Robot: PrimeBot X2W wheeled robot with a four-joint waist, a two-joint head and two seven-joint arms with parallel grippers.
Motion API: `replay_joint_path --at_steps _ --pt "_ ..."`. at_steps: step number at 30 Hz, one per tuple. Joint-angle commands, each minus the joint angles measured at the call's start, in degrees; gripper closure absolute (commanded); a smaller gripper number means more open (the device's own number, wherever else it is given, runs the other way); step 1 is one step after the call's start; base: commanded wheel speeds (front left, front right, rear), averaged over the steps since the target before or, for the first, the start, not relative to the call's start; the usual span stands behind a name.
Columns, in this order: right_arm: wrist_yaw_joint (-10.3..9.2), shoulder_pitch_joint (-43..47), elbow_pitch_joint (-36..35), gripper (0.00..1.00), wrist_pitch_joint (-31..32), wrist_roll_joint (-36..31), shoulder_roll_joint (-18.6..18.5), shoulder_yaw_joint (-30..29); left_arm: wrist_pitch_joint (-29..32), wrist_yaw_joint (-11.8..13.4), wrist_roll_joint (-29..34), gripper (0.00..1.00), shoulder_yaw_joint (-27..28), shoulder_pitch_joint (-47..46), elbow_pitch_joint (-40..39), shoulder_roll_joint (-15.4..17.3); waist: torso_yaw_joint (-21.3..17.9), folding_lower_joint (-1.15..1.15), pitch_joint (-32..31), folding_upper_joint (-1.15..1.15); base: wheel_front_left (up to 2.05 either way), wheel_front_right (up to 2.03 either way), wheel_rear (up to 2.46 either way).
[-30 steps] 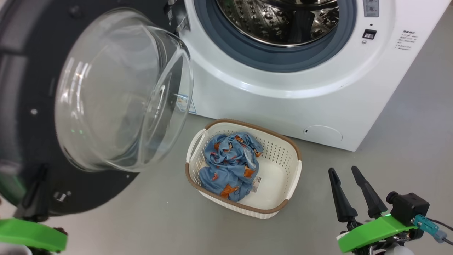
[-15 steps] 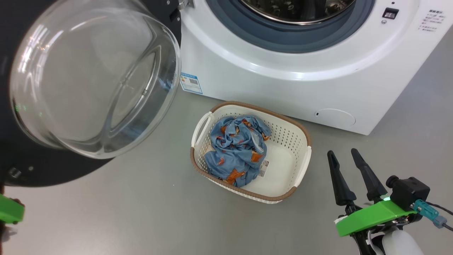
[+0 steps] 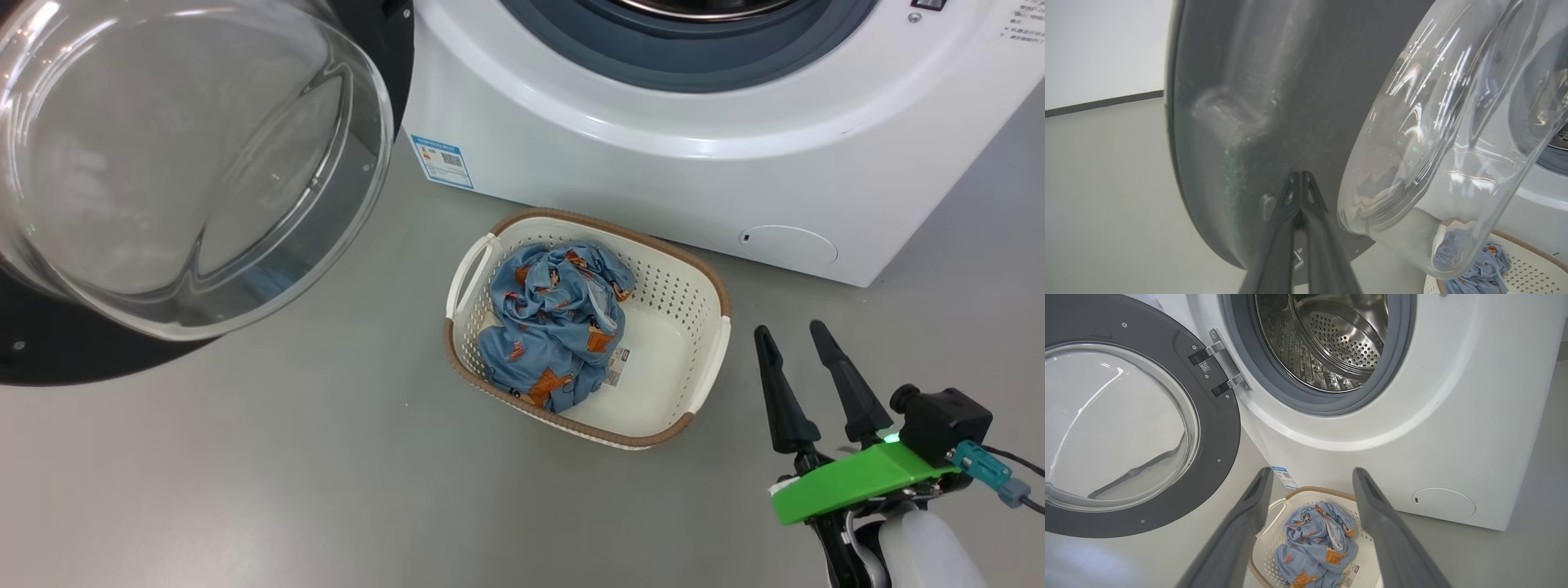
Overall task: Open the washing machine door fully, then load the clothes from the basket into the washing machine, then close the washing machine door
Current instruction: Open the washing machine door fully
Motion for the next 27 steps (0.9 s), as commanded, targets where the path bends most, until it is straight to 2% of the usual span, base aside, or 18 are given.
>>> replay_joint_path --at_steps 1,14,27 --pt "0.09 -1.8 -1.2 0.00 -0.7 -0.6 0.5 1.2 -1.0 -0.1 -0.4 1.00 1.4 -3.1 0.4 5.2 -0.1 0.00 0.1 0.00 0.00 0.00 0.00" --pt "0.09 -1.7 -1.1 0.00 -0.7 -0.3 0.6 0.9 -4.5 -0.1 -5.7 1.00 -5.5 -6.2 5.5 7.6 -0.3 0.00 -0.2 0.00 0.00 0.00 0.00" --pt "0.09 -0.7 -0.9 0.00 -0.7 0.2 0.6 1.3 -7.4 -0.1 -9.3 1.00 -11.4 -6.1 5.2 8.9 -0.4 0.00 -2.3 0.00 0.00 0.00 0.00"
